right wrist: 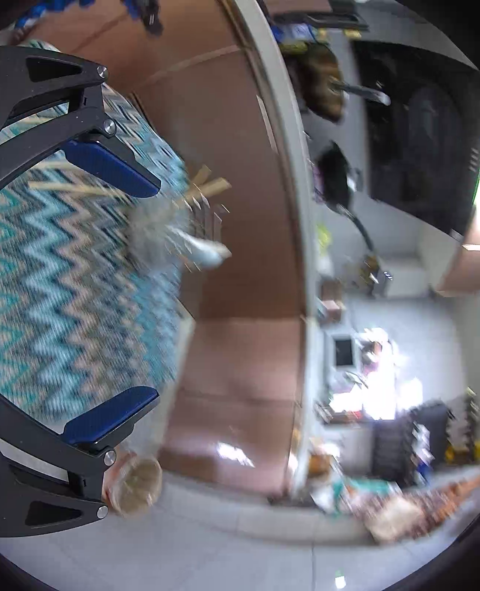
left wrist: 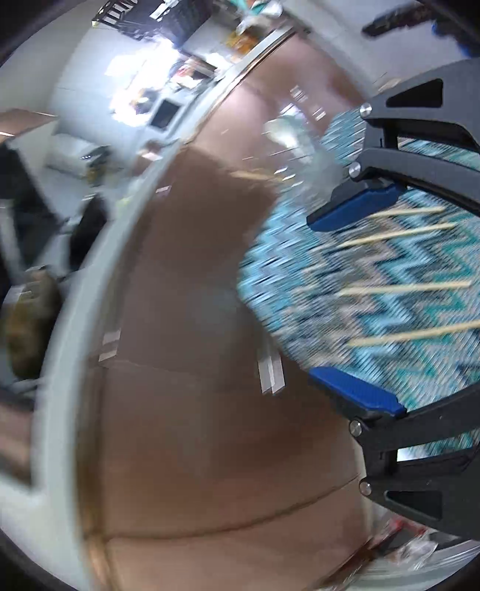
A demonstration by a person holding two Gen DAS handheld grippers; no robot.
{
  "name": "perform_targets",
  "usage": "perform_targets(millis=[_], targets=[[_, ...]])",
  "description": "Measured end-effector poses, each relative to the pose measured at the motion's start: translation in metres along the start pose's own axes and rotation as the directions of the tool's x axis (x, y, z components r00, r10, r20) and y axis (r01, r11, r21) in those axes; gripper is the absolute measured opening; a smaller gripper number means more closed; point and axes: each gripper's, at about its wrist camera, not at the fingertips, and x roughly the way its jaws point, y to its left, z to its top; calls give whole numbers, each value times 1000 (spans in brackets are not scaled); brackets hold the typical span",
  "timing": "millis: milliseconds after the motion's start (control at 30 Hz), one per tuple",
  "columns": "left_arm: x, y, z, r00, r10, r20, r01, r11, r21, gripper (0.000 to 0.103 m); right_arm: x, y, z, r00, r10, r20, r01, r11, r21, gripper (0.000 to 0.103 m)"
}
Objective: Organize utensils
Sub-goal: 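Grasp a chopstick with the right tool while the left tool grasps another chopstick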
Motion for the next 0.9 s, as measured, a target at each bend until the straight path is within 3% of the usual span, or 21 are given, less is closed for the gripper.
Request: perform_targets(millis=[100,133,167,267,367,433,500,533,700,900], targets=[[41,1,-3,987,-64,-150,62,998,-20,65,36,11,-3,983,125,-131,-126,992,5,85],[55,2,-3,976,-87,-198,82,996,-37,63,48,15,-4,972,161,-170,-161,987,15,73],[68,4,-4,964,-114,-241,103,993,-58,60,68,20,-7,947,218,-235,-216,976,38,60],[107,8,-14,914,-181,-363,148,982,-117,50,106,34,-13,887,306,-346,-299,951,74,45],[140,6,-20,879,-177,-442,136,983,-123,40,150,57,-21,804,384,-454,-386,918,93,32],[157,3,-21,859,-176,-481,132,983,-125,38,170,69,-26,766,401,-502,-413,906,93,23],[169,3,-21,842,-170,-512,126,985,-119,36,195,82,-31,721,411,-557,-433,896,101,19],[178,0,-22,828,-160,-538,120,987,-108,34,203,85,-34,706,415,-573,-438,892,106,18],[205,-1,-27,788,-105,-606,82,995,-65,25,246,104,-55,634,400,-662,-440,891,117,12],[226,-2,-32,755,-57,-653,50,998,-29,19,279,113,-69,605,345,-718,-409,908,91,12]])
